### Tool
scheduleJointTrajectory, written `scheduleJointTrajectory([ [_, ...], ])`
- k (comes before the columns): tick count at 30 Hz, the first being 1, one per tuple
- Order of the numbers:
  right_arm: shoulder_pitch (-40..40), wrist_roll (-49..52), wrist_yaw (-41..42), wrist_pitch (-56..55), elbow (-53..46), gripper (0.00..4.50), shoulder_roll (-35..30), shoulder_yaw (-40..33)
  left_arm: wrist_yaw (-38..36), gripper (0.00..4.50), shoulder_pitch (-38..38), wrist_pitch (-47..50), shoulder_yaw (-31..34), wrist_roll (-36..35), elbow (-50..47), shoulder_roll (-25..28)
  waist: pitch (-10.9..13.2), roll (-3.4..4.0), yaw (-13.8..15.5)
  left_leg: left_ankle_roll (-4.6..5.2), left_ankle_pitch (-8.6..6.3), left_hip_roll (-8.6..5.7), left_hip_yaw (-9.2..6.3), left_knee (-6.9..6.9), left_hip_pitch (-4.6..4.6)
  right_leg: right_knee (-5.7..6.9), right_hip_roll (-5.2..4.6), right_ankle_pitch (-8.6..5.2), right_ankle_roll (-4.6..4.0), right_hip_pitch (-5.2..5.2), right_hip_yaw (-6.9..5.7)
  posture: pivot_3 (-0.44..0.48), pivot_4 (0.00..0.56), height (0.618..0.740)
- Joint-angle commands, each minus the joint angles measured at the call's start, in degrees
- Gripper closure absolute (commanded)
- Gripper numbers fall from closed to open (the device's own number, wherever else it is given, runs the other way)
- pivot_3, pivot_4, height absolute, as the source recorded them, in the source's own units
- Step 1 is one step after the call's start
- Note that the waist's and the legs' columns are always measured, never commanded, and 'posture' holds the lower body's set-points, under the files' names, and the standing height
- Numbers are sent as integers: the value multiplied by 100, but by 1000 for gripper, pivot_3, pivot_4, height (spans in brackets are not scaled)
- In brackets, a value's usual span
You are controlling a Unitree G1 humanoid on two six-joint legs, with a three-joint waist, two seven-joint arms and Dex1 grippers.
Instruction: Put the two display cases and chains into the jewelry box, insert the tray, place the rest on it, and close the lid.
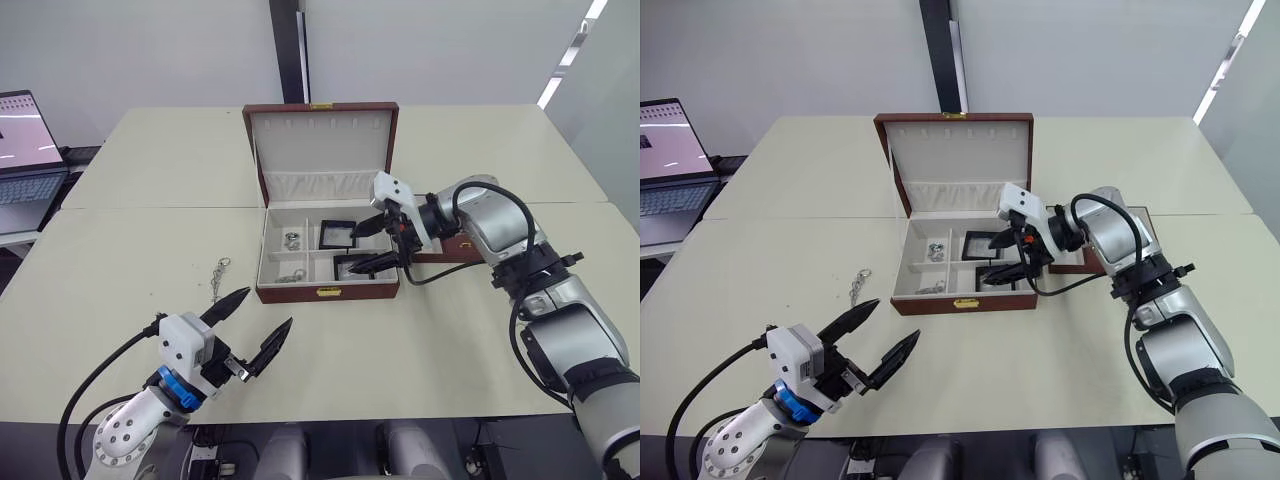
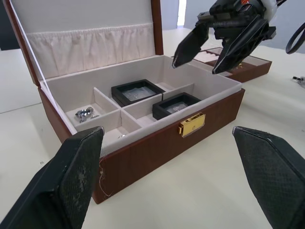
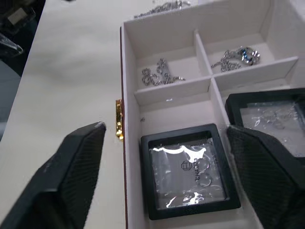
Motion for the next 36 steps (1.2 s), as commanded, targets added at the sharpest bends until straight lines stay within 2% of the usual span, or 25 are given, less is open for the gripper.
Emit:
scheduleJointTrajectory([
  [1, 93, 432, -28, 48, -378, 31, -50, -580, 213, 0, -151, 314, 154, -139, -69, 63, 0, 0, 0, 0, 0, 0, 0, 0, 0, 0, 0, 0, 0, 0, 0, 0, 150, 740],
  [4, 532, 676, -57, -113, -803, 31, -224, -949, 330, 0, -260, 581, 332, -225, -43, 120, 0, -1, 13, 0, 0, 0, -1, 0, -2, -1, 0, 0, 0, 0, -1, 0, 150, 740],
  [9, 1523, 959, -514, -620, -1219, 31, -583, -1860, 21, 0, -277, 786, 653, -416, 297, 428, 0, -1, 19, 0, 0, -4, -2, 2, -8, -2, -3, 0, 0, 0, -2, 0, 150, 740],
  [14, 2402, 1219, -954, -794, -1524, 31, -1013, -2767, -155, 0, -400, 1054, 1299, -749, 680, 805, 1, -1, 13, 0, 0, 0, -1, 0, -7, 0, 3, 0, 0, -1, -2, 0, 150, 740],
  [20, 3724, 1304, -1243, -949, -1584, 31, -1655, -3656, -421, 0, -821, 1016, 1996, -654, 1914, 1373, 1, -2, 13, 0, 0, -1, 1, 0, -4, 0, 4, 0, 0, 3, 0, 0, 150, 740],
  [27, 4841, 1318, -1723, -1384, -1271, 31, -1686, -4486, -525, 0, -1339, 973, 2536, -509, 3199, 1939, 0, -1, -13, 0, 0, 3, 7, -2, 3, 1, 8, 0, 0, 5, 4, 0, 150, 740],
  [32, 5213, 1375, -2137, -1757, -883, 31, -1515, -4890, -339, 0, -1662, 584, 2727, -234, 4053, 1945, 0, -1, -16, 0, 0, 3, 9, -2, 6, 2, 7, 0, 0, 6, 7, 0, 150, 740],
  [36, 5354, 1337, -2613, -2285, -369, 31, -1373, -5229, 171, 0, -1908, 309, 2893, -69, 4526, 1753, 0, -2, -5, 0, 0, 3, 7, -2, 8, 3, 7, 0, 0, 8, 5, 0, 150, 740],
])
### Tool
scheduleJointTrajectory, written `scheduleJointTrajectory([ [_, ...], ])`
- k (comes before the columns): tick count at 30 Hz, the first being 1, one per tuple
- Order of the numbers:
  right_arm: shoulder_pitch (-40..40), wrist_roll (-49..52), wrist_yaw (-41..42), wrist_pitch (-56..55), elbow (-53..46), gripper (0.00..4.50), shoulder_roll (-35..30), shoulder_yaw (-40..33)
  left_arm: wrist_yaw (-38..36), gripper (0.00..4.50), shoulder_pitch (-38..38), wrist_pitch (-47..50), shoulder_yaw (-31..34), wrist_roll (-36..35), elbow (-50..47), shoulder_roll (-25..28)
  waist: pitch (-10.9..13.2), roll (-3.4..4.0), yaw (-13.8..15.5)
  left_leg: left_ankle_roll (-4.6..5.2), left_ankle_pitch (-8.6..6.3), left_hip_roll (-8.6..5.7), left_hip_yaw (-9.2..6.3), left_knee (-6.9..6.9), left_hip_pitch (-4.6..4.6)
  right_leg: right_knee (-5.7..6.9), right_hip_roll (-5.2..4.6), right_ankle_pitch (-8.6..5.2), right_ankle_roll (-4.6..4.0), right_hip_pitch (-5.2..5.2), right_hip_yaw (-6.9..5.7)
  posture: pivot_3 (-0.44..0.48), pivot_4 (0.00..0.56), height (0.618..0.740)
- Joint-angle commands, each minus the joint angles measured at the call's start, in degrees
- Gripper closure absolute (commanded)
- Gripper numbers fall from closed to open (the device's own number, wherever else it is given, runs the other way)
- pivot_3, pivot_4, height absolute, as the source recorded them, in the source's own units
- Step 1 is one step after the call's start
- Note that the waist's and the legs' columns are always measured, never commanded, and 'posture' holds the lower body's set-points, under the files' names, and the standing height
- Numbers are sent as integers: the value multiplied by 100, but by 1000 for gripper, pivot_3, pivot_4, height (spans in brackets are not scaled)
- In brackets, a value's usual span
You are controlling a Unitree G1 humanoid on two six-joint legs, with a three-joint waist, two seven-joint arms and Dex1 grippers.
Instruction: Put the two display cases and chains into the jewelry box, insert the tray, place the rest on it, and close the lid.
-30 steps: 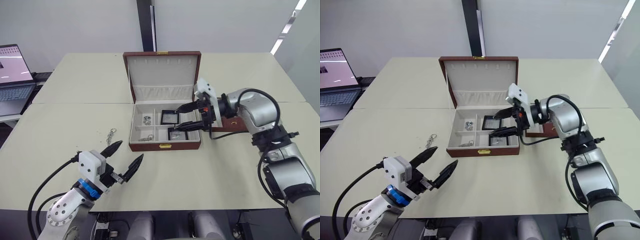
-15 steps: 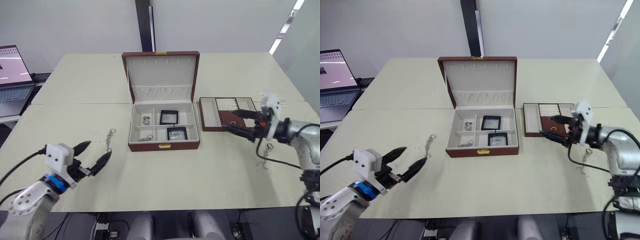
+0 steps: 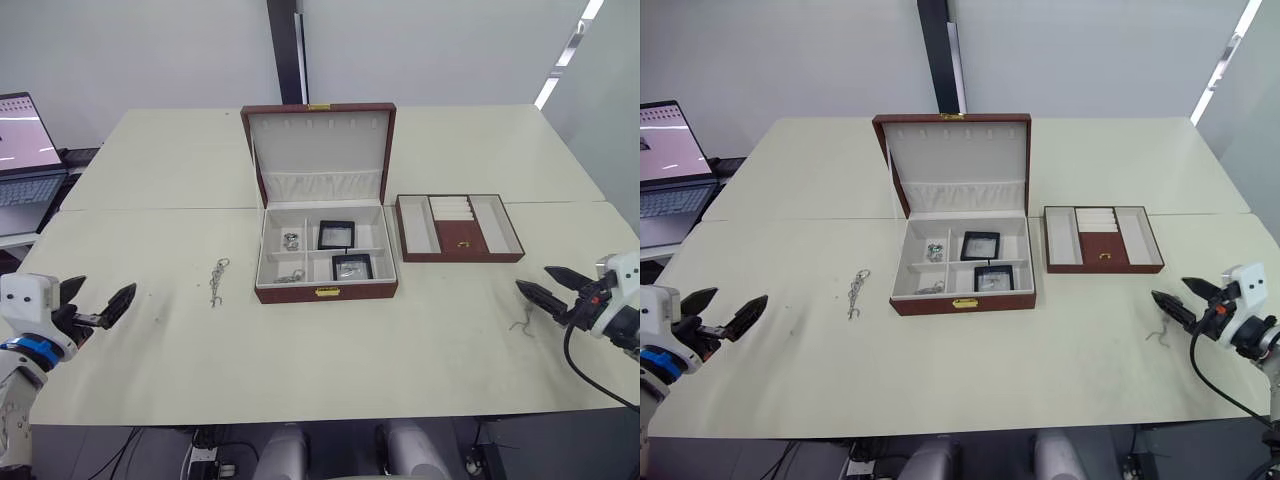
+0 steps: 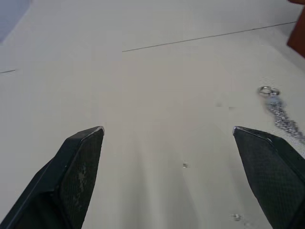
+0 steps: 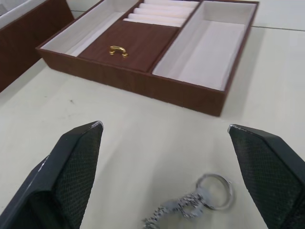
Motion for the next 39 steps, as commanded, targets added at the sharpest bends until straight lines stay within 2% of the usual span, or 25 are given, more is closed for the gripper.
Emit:
scheduleJointTrajectory([
  [1, 81, 56, -413, -516, 308, 31, 76, -456, 399, 0, -90, -321, 266, 163, 191, -133, -1, 0, 4, 0, 0, -1, 0, -1, 0, -1, -1, 0, 0, 0, 1, 0, 150, 740],
  [8, 193, -8, -1110, -1180, 726, 31, 231, -691, 1134, 0, -191, -686, 424, 373, 431, -445, -1, -1, 0, -1, 0, -1, 2, -1, 2, 1, -5, 0, 0, 1, 3, 0, 150, 740],
  [17, 101, 47, -1296, -1376, 943, 31, 240, -533, 1316, 0, -171, -801, 334, 401, 485, -572, -2, 1, 1, -1, 0, -2, 3, -1, 3, 2, -5, 0, 0, 2, 4, 0, 150, 740],
  [28, 56, 57, -1361, -1436, 1041, 31, 214, -470, 1297, 0, -263, -793, 219, 475, 369, -560, -2, 1, 3, -1, 0, -3, 3, -1, 3, 2, -5, 0, 0, 3, 3, 0, 150, 740],
  [35, -166, 207, -1066, -1137, 795, 31, -31, -388, 1003, 0, -490, -518, -128, 293, -343, -598, -3, 1, 4, -1, 0, -4, 4, 1, 3, 2, -5, 1, 1, 4, 5, 0, 150, 740],
  [39, -347, 316, -541, -700, 370, 31, -297, -40, 436, 0, -471, -279, -711, 205, -1097, -539, -3, 3, -5, -1, 0, -3, 5, 1, 4, 4, -4, 1, 1, 4, 6, 0, 150, 740],
])
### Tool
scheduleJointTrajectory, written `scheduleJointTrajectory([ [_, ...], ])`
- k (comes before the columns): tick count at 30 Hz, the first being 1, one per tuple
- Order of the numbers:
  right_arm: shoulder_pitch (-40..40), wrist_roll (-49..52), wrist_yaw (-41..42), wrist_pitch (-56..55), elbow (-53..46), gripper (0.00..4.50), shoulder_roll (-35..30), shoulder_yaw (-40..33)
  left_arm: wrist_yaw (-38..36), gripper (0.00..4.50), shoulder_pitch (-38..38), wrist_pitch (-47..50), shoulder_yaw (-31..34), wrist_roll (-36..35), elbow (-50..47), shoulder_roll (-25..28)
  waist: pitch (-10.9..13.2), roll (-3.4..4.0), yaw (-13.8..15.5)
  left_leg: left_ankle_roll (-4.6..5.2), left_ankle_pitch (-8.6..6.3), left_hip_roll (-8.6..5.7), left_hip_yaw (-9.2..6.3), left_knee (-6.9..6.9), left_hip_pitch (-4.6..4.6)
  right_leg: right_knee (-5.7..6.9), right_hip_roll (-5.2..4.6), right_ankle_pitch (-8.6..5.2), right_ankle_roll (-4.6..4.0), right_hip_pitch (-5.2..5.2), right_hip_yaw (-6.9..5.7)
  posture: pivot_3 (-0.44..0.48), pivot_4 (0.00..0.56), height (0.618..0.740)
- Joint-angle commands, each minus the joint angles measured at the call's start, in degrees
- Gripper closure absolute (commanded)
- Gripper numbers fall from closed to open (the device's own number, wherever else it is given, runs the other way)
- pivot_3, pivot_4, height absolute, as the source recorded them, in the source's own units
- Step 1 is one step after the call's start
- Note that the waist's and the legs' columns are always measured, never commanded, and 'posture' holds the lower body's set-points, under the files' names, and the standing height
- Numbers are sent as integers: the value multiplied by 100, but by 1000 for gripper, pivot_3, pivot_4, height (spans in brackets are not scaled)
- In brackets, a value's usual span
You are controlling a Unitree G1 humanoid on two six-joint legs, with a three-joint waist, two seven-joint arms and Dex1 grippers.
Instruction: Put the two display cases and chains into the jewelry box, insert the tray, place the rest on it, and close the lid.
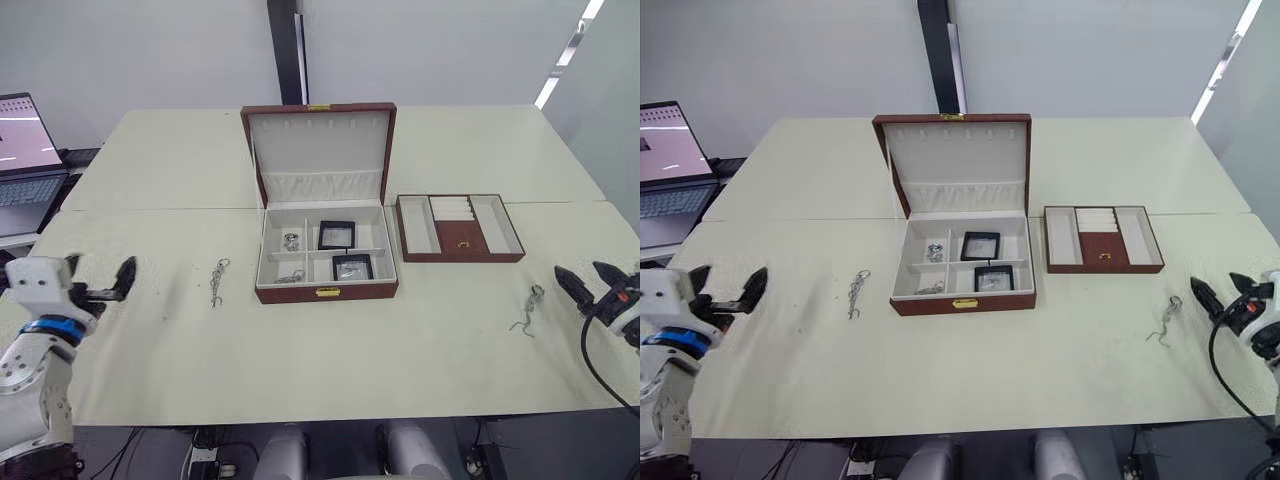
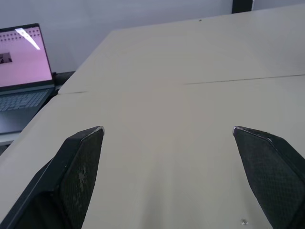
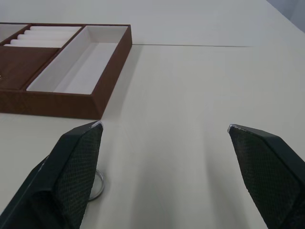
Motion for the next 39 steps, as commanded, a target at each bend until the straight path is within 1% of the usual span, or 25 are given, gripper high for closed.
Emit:
scheduleJointTrajectory([
  [1, -183, 167, 505, 310, -541, 31, -316, 269, -451, 0, 1, 109, -413, -85, -734, 96, 0, 0, -1, 0, 0, 1, -1, 0, 0, 0, 1, 0, 0, 0, -1, 0, 150, 740],
  [6, -564, 49, 1130, 553, -703, 31, -734, 857, -977, 0, -227, 412, -1133, -151, -1444, 147, 0, -1, 10, 0, 0, 2, -2, 2, -1, 0, 3, 0, 0, 1, -2, 0, 150, 740],
  [12, -1296, -264, 2108, 535, -417, 31, -1210, 1706, -1716, 0, -669, 839, -2109, -315, -2188, 211, 1, -1, 9, 0, 0, 0, -2, 5, -2, -1, 3, 0, 1, 1, -3, 0, 150, 740],
  [15, -1691, -702, 2649, 139, -33, 31, -1383, 2257, -2051, 0, -882, 828, -2644, -238, -2382, 144, 1, -1, 7, 0, 0, 1, -2, 3, -2, -1, 5, 0, 0, 0, -3, 0, 150, 740],
  [16, -1915, -903, 2889, -59, 201, 31, -1426, 2496, -2226, 0, -936, 832, -2883, -239, -2442, 112, 1, 0, 2, 0, 0, 1, -2, 4, -2, -1, 4, 0, 0, 0, -3, 0, 150, 740],
  [19, -2513, -1333, 3357, -547, 923, 31, -1444, 2951, -2535, 0, -1045, 772, -3291, -226, -2479, 26, 2, 0, -10, 0, 0, 0, 5, 7, 0, -1, 4, 1, 1, 1, 1, 0, 150, 740],
  [24, -3411, -1977, 3580, -1425, 2313, 31, -1252, 3441, -2681, 0, -1193, 651, -3620, -144, -2461, -192, 5, 0, -3, 0, 1, 1, 1, 5, -2, -1, 4, 0, 0, -2, -2, 0, 150, 740],
  [29, -4070, -2494, 3441, -2074, 3498, 31, -982, 3697, -2630, 0, -1259, 672, -3715, -81, -2498, -368, 6, -1, -8, -1, 1, 0, 2, 7, -1, -2, 3, 1, 0, 0, 0, 0, 150, 740],
  [33, -4355, -2755, 3298, -2348, 4072, 31, -801, 3773, -2553, 0, -1197, 719, -3730, -76, -2650, -442, 6, 0, -3, -1, 1, 0, 3, 7, -2, -1, 2, 1, -1, -2, 1, 0, 150, 740],
  [38, -4533, -2976, 3038, -2530, 4511, 31, -672, 3764, -2397, 0, -1139, 809, -3718, -67, -2806, -507, 6, 1, 1, -2, 1, -1, 2, 7, -3, -1, 0, 1, -1, -2, 1, 0, 150, 740],
  [39, -4550, -3004, 3004, -2557, 4562, 201, -659, 3762, -2359, 0, -1146, 824, -3709, -64, -2817, -519, 6, 1, 1, -2, 1, -1, 2, 8, -3, -1, 0, 1, -1, -2, 2, 0, 150, 740],
])
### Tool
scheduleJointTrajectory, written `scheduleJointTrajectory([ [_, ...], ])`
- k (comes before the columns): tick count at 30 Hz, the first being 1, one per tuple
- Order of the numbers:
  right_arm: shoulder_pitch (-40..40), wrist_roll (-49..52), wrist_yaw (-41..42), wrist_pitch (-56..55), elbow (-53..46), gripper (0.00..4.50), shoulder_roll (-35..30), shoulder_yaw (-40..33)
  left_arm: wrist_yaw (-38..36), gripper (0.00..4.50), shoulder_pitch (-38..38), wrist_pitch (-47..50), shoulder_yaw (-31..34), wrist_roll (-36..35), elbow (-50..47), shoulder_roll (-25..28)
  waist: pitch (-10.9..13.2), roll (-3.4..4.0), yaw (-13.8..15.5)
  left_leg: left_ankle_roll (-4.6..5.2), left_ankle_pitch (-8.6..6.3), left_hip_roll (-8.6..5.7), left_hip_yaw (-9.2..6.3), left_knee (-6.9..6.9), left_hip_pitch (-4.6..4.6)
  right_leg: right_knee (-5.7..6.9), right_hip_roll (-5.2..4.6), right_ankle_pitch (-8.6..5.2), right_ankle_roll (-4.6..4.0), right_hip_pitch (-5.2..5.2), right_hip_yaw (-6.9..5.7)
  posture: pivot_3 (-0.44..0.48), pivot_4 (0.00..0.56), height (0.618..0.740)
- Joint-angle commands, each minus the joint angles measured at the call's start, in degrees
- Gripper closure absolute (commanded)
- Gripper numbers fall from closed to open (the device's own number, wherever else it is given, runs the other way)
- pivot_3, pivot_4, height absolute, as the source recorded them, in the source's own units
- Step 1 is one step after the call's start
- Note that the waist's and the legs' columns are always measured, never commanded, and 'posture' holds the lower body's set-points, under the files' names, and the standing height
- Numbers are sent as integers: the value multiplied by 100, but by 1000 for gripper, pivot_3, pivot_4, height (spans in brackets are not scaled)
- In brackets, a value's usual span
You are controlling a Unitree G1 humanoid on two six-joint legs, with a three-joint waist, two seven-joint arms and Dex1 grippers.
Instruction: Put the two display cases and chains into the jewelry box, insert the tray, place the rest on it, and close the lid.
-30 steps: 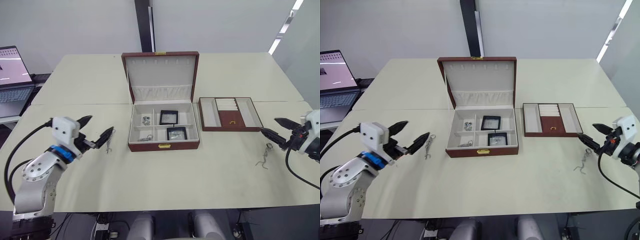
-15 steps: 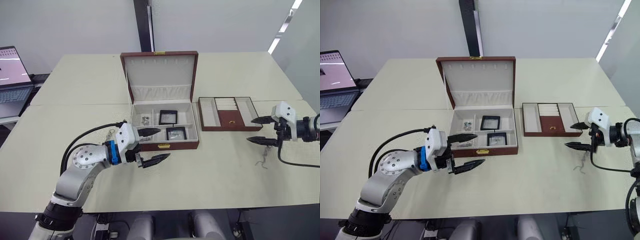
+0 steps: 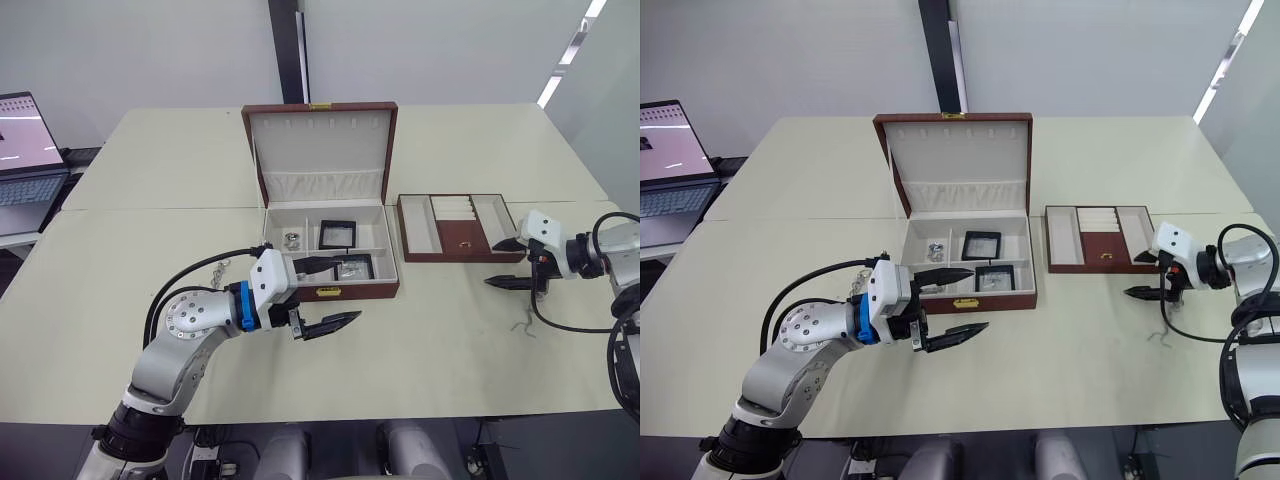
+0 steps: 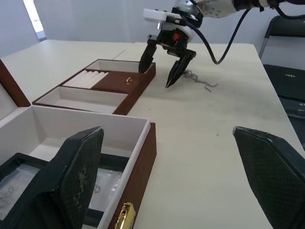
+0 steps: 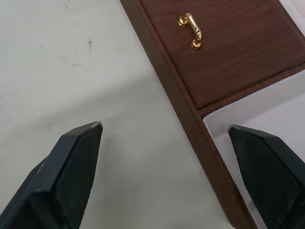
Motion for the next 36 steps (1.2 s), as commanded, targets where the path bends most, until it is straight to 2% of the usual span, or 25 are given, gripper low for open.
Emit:
scheduleJointTrajectory([
  [1, -182, -93, -125, -151, 148, 404, -19, -91, 144, 0, -15, -5, 54, 7, -234, -54, 0, 0, -3, 0, 0, 0, 0, 0, 0, 0, 0, 0, 0, 0, 0, 0, 150, 740],
  [3, -203, -139, -148, -183, 197, 851, -6, -103, 196, 0, -43, 6, 86, -9, -221, -60, 0, 0, -5, 0, 0, 0, 1, 0, 0, 0, 0, 0, 0, 0, 1, 0, 150, 740],
  [5, -211, -172, -178, -210, 227, 1621, -2, -102, 219, 0, -47, -13, 114, -20, -196, -48, 0, 0, -3, 0, 0, 0, 0, 0, 0, 1, 0, 0, 0, 0, 0, 0, 150, 740],
  [8, -226, -184, -225, -236, 258, 2470, 3, -117, 220, 0, -31, -30, 129, -34, -174, -36, 0, 0, -3, 0, 0, 0, 0, 0, 0, 0, 0, 0, 0, 0, 0, 0, 150, 740],
  [17, -242, -172, -164, -284, 257, 4488, 5, -137, 208, 0, -52, -70, 101, -12, -131, -63, 0, 0, -3, 0, 0, 0, 1, 1, 1, 1, 0, 0, 0, 1, 0, 0, 150, 740],
  [29, -390, 124, 244, 105, 90, 4488, -117, -439, 123, 0, 46, -373, 95, 98, 177, -162, 0, 1, -4, 0, 0, 0, 1, 1, 0, 1, 0, 0, 0, 1, 0, 0, 150, 740],
  [36, 9, 416, 705, 580, -731, 4488, -591, -746, 413, 0, 460, -621, 334, 174, 208, -254, 6, 11, 8, 0, 0, -2, 0, -1, -1, 0, -5, 0, 0, 0, 0, 0, 150, 740],
])
